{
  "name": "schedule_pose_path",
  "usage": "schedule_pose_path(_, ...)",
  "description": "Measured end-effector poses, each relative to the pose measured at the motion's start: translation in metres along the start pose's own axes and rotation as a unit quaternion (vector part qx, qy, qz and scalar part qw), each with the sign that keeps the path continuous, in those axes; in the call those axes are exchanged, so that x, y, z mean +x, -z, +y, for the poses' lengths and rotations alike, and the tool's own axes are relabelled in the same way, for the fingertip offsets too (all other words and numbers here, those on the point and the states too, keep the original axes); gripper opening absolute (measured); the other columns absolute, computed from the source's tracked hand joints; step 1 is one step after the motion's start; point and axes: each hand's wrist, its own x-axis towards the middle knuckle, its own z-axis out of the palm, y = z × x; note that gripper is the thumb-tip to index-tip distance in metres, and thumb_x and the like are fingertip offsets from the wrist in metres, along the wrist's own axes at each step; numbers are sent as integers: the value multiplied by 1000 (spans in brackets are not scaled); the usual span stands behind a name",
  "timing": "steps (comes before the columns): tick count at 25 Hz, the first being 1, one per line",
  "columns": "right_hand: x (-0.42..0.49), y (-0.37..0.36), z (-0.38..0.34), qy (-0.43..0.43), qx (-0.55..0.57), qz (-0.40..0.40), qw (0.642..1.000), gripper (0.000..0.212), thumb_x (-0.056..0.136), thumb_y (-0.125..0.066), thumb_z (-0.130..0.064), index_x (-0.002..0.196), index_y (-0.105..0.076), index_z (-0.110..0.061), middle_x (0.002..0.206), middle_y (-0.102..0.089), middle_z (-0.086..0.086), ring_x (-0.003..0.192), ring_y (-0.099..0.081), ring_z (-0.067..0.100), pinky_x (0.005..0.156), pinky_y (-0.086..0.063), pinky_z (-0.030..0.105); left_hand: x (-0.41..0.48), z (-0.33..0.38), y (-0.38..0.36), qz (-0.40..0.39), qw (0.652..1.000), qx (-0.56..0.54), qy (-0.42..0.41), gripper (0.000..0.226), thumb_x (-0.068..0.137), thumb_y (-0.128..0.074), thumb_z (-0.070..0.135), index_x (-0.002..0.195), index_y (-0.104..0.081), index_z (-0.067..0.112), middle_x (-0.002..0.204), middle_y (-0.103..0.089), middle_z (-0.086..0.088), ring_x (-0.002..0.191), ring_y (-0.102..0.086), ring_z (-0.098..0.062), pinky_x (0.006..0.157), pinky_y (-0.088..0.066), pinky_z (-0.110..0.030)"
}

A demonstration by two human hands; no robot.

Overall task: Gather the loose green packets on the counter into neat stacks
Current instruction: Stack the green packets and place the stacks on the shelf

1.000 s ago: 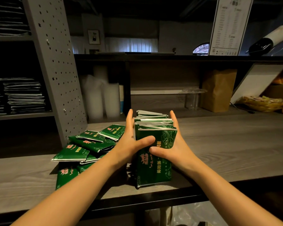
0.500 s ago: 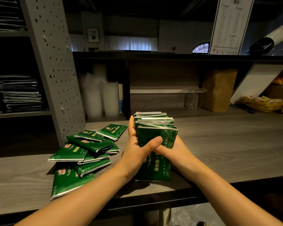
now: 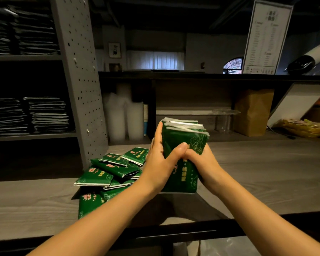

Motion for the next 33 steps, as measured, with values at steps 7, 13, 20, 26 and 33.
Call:
schedule_pose_path(7, 23, -64, -73, -58, 182, -75, 979, 60, 68, -71, -19, 125, -56, -6, 106, -68, 16, 80, -71, 23, 63, -58, 31, 8, 73, 65, 7, 985, 144, -93, 107, 56, -69, 59, 145, -10, 46, 146, -29, 7, 130, -42, -10, 105, -42, -43)
schedule_pose_path(13, 41, -123, -123, -51, 176, -141, 973, 63, 68, -71, -29, 126, -56, -11, 113, -68, 15, 87, -70, 23, 69, -59, 34, 6, 143, 129, -1, 983, 161, -87, 127, 48, -75, 57, 144, 8, 47, 132, -44, 15, 116, -55, -4, 92, -51, -31)
schedule_pose_path(20, 64, -186, -175, 16, 164, -207, 964, 60, 73, -68, -29, 128, -54, -9, 115, -67, 16, 91, -69, 24, 74, -59, 33, -4, 200, 181, 122, 960, 190, -162, 112, 42, -75, 57, 135, -13, 54, 130, -45, -1, 115, -56, -16, 93, -51, -39)
schedule_pose_path(26, 93, -230, -211, 29, 121, -250, 960, 56, 74, -68, -33, 123, -57, -11, 111, -69, 13, 89, -69, 21, 78, -58, 32, 7, 240, 220, 104, 968, 142, -178, 110, 75, -74, 6, 148, 4, 33, 114, -52, 12, 90, -63, 9, 69, -53, -13)
schedule_pose_path(33, 146, -264, -274, 86, 18, -289, 953, 59, 79, -55, -57, 123, -60, -19, 119, -67, 3, 111, -62, 19, 99, -47, 37, 47, 306, 268, 186, 970, 54, -145, 121, 51, -80, 33, 147, -6, 40, 115, -64, 1, 98, -67, -18, 92, -51, -43)
